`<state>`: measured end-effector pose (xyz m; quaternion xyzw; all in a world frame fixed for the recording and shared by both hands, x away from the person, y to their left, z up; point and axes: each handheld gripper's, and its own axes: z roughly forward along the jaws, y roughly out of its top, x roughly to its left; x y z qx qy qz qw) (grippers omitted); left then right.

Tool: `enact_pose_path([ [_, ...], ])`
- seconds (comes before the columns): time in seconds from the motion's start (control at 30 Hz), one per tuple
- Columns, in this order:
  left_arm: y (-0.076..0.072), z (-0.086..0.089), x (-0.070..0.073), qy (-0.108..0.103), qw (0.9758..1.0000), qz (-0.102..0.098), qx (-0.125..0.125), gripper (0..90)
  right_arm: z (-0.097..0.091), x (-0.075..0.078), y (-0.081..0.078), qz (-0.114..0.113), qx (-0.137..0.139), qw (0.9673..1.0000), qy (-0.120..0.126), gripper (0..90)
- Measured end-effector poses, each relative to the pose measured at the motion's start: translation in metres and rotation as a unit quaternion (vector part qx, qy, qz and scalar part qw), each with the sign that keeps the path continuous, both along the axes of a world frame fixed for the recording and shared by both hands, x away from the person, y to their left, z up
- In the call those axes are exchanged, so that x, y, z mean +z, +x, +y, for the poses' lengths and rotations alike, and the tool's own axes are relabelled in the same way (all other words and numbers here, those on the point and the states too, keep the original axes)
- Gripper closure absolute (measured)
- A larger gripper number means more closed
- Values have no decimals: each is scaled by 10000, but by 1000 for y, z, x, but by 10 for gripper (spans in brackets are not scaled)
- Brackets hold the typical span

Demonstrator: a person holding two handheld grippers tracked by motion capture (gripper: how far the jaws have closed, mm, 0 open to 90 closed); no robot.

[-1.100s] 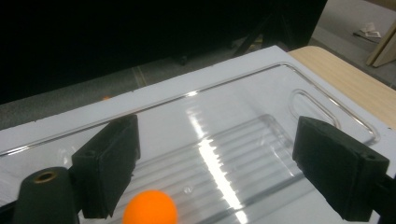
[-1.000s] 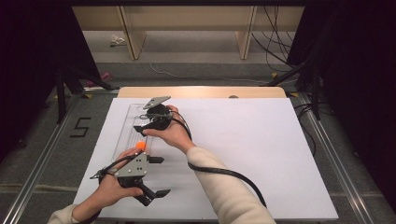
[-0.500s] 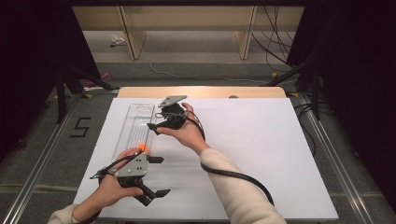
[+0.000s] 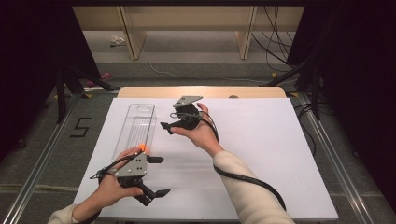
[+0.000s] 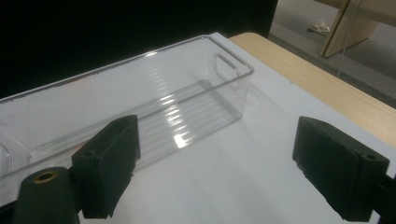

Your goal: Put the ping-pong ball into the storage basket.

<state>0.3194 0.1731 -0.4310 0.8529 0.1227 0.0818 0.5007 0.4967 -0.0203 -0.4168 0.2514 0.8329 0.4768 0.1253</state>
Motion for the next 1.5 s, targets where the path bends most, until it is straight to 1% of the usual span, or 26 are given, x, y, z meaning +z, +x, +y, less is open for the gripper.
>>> enact_pose_path([
  [0.57, 0, 0, 0, 3, 10000, 2, 12, 11, -45, 1, -10, -16, -296, 9996, 12, 161],
  [0.9, 0, 0, -1, -6, 10000, 6, 29, 11, -67, 1, -16, -46, -416, 9991, 34, 160],
  [1.23, 0, -1, -1, -15, 10000, 21, 42, 11, -91, 0, -22, -42, -575, 9983, 15, 161],
  [1.5, 1, 0, -1, 0, 10000, 15, 41, 11, -109, -1, -26, -9, -738, 9973, 63, 161],
])
